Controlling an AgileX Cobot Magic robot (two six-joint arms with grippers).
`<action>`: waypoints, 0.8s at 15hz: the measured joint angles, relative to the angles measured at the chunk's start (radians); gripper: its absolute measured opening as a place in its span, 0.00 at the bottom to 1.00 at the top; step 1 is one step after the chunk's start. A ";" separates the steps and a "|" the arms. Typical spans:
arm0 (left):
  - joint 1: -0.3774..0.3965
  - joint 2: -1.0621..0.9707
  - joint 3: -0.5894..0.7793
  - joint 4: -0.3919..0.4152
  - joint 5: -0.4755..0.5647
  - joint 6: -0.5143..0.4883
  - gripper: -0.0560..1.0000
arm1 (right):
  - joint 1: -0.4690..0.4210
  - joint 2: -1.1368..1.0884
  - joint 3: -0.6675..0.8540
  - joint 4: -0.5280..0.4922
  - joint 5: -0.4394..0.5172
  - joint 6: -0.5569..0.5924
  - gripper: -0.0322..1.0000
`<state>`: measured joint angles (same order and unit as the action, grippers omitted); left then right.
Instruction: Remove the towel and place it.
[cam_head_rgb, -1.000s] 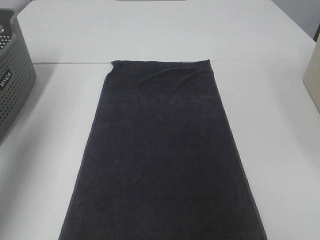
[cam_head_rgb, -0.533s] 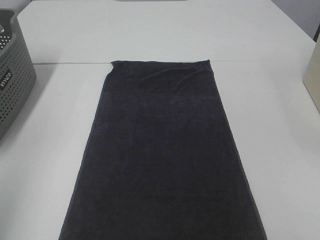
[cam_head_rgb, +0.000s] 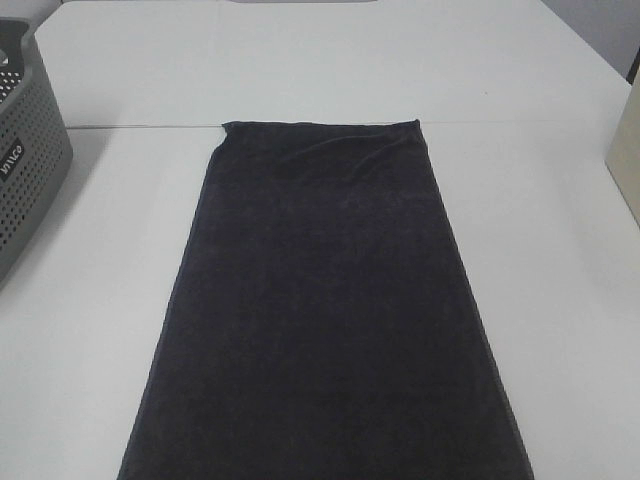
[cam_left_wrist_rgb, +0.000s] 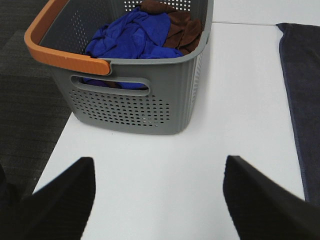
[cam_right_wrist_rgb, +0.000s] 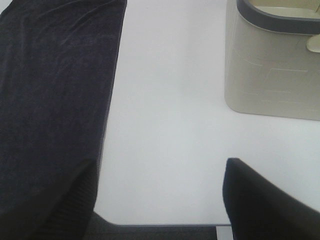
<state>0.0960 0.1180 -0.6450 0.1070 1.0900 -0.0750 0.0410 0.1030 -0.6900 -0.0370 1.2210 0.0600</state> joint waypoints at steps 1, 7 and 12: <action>0.000 -0.051 0.016 -0.006 0.020 0.003 0.70 | 0.001 -0.052 0.027 -0.002 0.000 -0.022 0.71; 0.000 -0.124 0.097 -0.130 0.035 0.101 0.70 | 0.023 -0.107 0.208 0.045 -0.079 -0.102 0.71; 0.000 -0.124 0.125 -0.174 0.002 0.117 0.70 | 0.023 -0.107 0.234 0.060 -0.120 -0.102 0.71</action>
<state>0.0960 -0.0060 -0.5200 -0.0670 1.0920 0.0420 0.0640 -0.0040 -0.4560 0.0230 1.1010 -0.0420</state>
